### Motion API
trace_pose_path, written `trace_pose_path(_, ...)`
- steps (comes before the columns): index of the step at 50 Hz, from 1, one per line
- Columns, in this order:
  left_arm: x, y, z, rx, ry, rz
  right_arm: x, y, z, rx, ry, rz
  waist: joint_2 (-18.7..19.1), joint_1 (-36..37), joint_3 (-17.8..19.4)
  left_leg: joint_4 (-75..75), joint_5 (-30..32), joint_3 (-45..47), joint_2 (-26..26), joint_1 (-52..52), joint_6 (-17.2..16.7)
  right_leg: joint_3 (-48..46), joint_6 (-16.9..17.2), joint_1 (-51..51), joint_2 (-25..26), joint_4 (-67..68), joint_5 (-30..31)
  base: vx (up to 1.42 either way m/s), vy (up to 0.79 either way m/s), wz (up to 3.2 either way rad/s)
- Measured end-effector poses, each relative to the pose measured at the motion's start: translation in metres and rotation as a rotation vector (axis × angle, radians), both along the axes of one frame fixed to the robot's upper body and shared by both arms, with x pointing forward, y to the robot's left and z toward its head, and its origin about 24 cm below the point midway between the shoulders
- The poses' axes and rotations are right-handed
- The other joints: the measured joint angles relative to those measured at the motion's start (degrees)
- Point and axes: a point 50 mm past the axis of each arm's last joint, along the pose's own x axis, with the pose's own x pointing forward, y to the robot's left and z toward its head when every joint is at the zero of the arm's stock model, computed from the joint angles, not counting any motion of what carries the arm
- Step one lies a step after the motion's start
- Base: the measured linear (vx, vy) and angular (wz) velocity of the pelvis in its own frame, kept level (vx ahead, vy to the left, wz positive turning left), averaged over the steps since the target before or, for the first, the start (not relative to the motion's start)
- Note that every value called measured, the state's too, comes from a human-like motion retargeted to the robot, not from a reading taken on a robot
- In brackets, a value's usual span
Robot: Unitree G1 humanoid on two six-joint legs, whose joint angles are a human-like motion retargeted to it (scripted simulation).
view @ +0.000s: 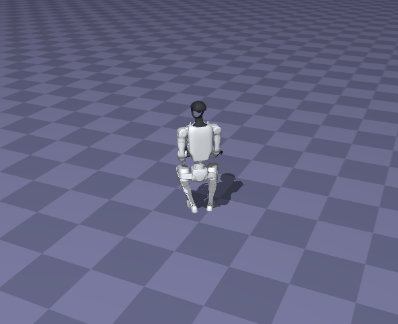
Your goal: Upper body actions
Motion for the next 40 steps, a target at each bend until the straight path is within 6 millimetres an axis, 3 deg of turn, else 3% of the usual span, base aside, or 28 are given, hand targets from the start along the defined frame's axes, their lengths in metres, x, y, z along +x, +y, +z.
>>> trace_pose_path(8,0.005,-0.003,0.004,-0.005,-0.021,0.003,-0.001,0.0,-0.001,0.0,0.001,0.001,-0.12,-0.06,-0.44,-0.19,0.13,0.11,-0.22,-0.31,0.02,0.07,-0.02,-0.35,-0.23,0.01,-0.01,0.0,0.0,0.0)
trace_pose_path(16,0.018,-0.027,0.022,-0.061,-0.068,0.014,-0.003,-0.001,-0.001,-0.001,0.003,-0.008,-0.18,0.35,-0.42,-0.3,0.14,0.14,-0.44,-0.19,0.08,0.06,0.02,-0.21,-0.45,0.07,-0.1,0.0,0.0,0.0)
trace_pose_path(28,0.063,-0.067,0.08,-0.198,-0.178,0.03,-0.003,0.0,-0.003,0.003,0.009,-0.005,-0.36,0.34,-0.81,-0.07,0.1,0.03,-0.09,-0.35,0.02,0.09,0.08,-0.32,-0.06,0.02,-0.02,0.0,0.0,0.0)
trace_pose_path(40,0.116,-0.076,0.131,-0.248,-0.227,0.08,0.003,0.006,0.0,0.01,-0.004,0.018,-0.44,-0.91,-0.55,0.11,0.03,-0.06,0.22,-0.6,-0.07,0.04,0.05,-0.54,0.25,0.05,-0.04,0.0,0.0,0.0)
